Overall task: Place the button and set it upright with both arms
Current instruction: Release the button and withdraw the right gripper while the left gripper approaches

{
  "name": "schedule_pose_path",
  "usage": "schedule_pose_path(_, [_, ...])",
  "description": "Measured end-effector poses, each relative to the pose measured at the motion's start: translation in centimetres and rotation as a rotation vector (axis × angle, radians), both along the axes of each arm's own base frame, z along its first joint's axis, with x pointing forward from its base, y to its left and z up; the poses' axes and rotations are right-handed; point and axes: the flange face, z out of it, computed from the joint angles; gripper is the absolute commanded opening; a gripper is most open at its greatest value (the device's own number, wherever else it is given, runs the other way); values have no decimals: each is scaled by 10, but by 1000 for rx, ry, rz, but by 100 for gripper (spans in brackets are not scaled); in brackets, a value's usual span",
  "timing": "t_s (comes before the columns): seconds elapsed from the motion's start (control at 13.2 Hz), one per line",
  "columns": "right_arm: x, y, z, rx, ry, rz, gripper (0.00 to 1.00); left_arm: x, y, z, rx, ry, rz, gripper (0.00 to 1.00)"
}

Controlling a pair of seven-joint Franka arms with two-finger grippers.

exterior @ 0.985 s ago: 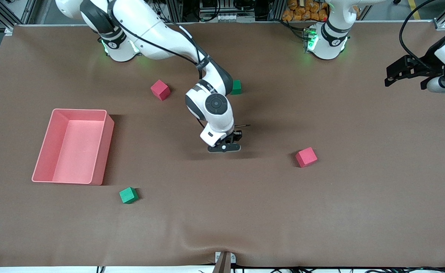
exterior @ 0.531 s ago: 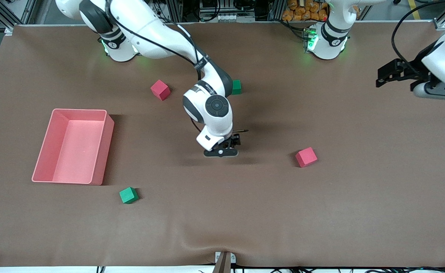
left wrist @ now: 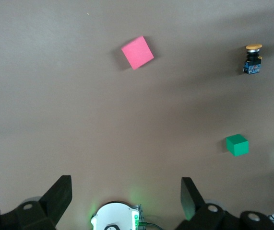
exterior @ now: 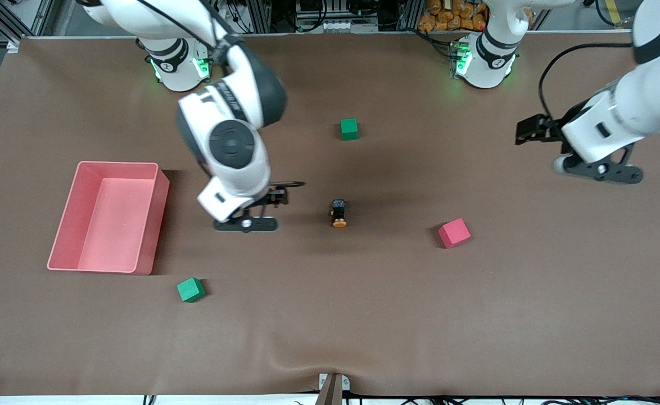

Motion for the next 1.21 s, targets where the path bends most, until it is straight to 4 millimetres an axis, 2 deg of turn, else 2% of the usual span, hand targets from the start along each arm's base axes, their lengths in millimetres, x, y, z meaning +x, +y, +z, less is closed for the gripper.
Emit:
schedule_pose_path(0.15, [4,-63,13,8,33,46,100,5,-29,-26,14,42,27,100])
schedule_pose_path(0.45, [-17,-187,33,34,88,86,100,9,-102,-84,48,99,78,100])
schedule_pose_path(0.61, [-26,-240,41,48,94,61,100,4,-143,-109,69,100,92,100])
schedule_pose_path(0.83, [-46,-309,51,70,98,40,100,1,-189,-148,83,88,113,100])
schedule_pose_path(0.91, [-55,-326,58,75,90,32,100,1,-203,-161,78,83,122,100])
schedule_pose_path(1.21, [-84,-380,108,92,2,53,100,-7,-262,-213,39,112,189,100])
